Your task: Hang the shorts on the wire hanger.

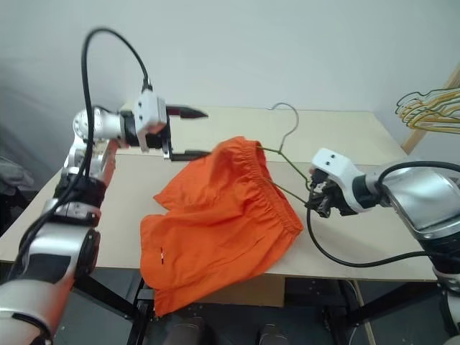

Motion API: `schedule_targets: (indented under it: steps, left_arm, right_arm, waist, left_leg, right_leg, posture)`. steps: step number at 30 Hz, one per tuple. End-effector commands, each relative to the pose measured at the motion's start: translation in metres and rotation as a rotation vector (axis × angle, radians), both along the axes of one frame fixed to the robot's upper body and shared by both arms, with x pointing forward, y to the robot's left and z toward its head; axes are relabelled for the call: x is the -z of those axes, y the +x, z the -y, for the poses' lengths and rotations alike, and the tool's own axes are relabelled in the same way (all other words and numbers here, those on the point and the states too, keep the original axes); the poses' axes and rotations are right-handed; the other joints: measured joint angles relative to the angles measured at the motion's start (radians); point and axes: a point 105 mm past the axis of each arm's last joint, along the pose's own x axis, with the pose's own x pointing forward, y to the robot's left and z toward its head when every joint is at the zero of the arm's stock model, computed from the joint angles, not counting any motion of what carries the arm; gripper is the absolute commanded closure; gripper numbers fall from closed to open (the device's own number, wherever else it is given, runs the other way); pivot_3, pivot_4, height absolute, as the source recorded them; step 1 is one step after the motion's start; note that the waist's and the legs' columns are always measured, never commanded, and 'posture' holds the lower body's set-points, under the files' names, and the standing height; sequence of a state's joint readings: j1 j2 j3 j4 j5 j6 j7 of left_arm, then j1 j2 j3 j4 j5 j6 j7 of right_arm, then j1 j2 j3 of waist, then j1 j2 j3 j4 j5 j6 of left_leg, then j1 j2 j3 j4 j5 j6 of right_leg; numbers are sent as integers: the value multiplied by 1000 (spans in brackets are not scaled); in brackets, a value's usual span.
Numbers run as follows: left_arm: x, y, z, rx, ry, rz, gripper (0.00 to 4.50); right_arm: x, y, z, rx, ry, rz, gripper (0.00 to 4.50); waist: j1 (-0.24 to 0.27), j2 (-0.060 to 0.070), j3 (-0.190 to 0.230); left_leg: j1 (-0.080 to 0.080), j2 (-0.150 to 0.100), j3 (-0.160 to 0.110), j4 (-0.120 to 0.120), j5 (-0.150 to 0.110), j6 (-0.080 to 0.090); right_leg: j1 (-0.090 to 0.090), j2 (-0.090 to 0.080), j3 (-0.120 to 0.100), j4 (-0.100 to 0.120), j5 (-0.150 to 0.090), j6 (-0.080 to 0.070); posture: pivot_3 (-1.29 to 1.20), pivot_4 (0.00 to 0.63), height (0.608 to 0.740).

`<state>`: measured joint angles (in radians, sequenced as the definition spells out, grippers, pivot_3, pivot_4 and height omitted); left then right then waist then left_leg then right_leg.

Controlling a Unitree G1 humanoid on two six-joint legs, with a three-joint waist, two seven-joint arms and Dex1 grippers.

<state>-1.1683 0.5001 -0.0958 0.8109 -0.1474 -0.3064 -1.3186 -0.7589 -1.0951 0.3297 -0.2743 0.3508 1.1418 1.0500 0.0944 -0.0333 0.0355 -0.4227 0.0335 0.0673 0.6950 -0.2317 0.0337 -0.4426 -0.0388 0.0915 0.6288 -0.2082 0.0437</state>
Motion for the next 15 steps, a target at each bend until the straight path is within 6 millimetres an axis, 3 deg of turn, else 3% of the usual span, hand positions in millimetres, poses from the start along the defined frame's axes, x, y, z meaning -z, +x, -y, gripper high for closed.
schedule_targets:
  steps: [1, 5, 14, 15]
  left_arm:
    - [-7, -1, 7, 62, 97, 49, 75]
    - [14, -7, 15, 177, 326, 25, 75]
    - [53, -5, 24, 205, 594, -41, 75]
    - [56, -2, 22, 181, 620, -17, 462]
  right_arm:
    - [-13, 4, -17, -78, -52, 39, 4500]
    - [-19, 8, -29, -163, -98, 41, 4500]
    - [-26, 12, -37, -218, -120, 23, 4500]
    - [-26, 11, -37, -220, -120, 20, 4500]
  waist:
    - [-8, 0, 0]
    - [-28, 0, 0]
    - [-35, 0, 0]
    - [-35, 0, 0]
  left_leg:
    - [0, 0, 0, 0, -1, -1]
    - [-4, 0, 1, 0, -1, -1]
    - [-14, 0, 1, 1, -1, -1]
    - [-14, 0, 1, 1, -1, -1]
  right_leg:
    - [0, 0, 0, 0, 0, 0]
    - [-4, 0, 1, 1, 4, -5]
    - [-16, 0, 2, 4, 7, -1]
    - [-16, 0, 2, 4, 7, -1]
  posture:
    - [51, 0, 740]
    - [53, 0, 740]
    - [46, 0, 740]
    - [46, 0, 740]
